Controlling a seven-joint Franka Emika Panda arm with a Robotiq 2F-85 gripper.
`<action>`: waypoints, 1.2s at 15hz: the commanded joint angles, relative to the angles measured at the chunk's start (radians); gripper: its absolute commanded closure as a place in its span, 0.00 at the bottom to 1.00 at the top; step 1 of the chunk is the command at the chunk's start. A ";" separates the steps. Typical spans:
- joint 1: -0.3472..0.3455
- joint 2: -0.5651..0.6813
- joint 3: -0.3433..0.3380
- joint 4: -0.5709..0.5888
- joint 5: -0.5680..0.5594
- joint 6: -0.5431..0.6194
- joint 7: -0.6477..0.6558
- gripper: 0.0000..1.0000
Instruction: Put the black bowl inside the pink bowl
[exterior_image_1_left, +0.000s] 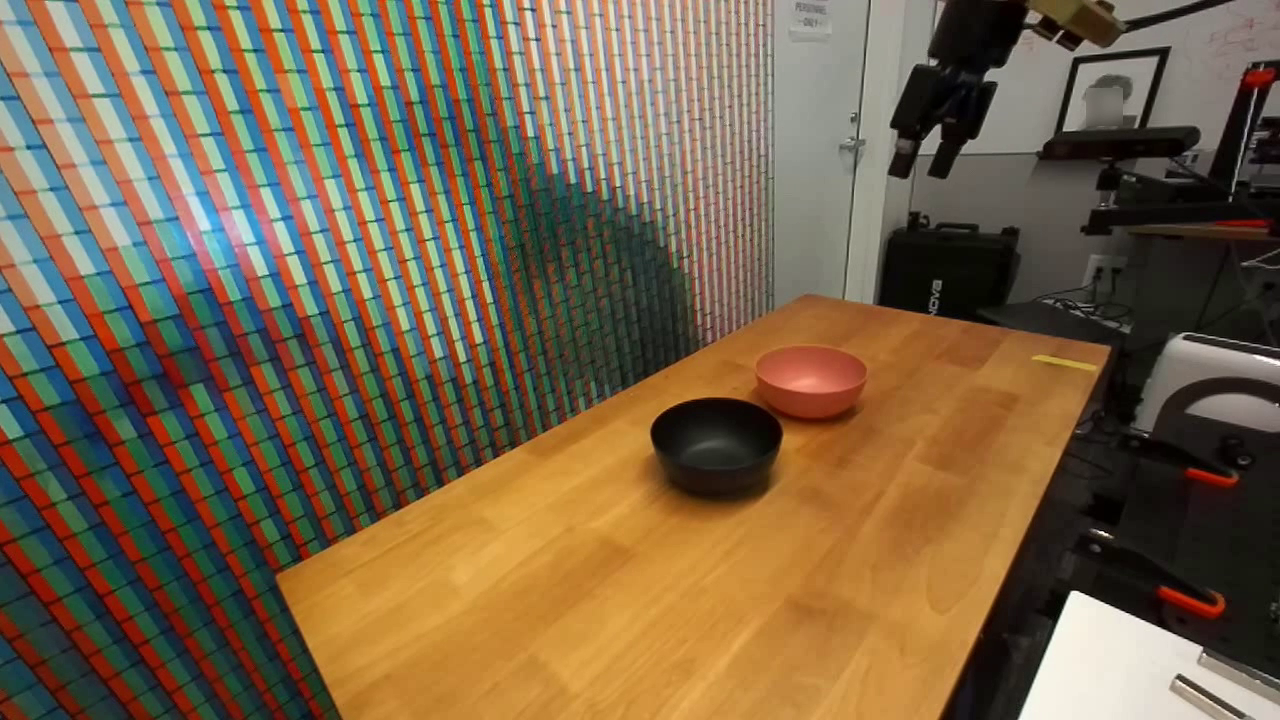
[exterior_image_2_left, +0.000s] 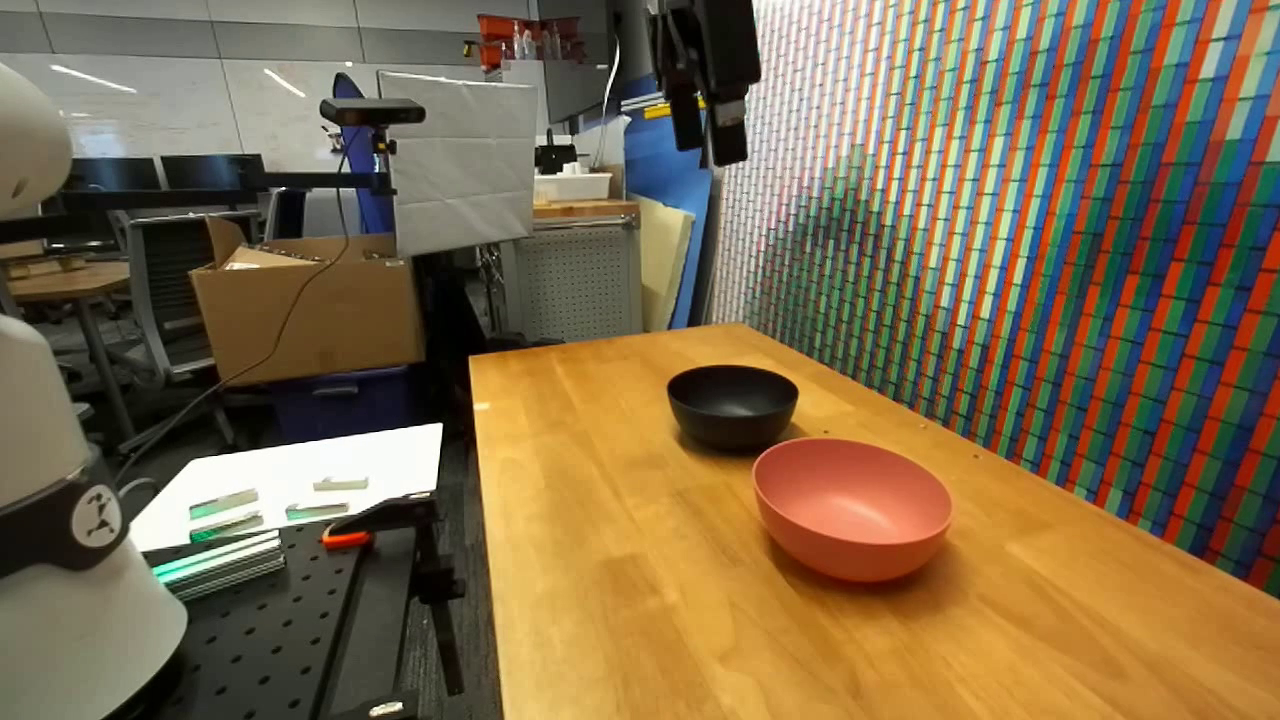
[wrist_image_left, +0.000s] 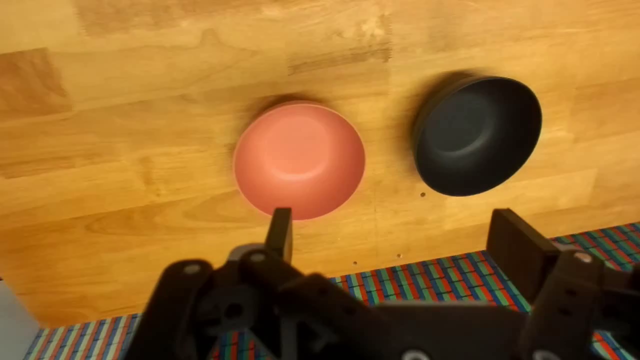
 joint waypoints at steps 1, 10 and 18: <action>0.018 0.197 0.139 0.132 -0.083 0.060 0.193 0.00; 0.119 0.723 0.160 0.455 -0.391 0.026 0.536 0.00; 0.279 1.079 0.018 0.767 -0.375 -0.053 0.537 0.00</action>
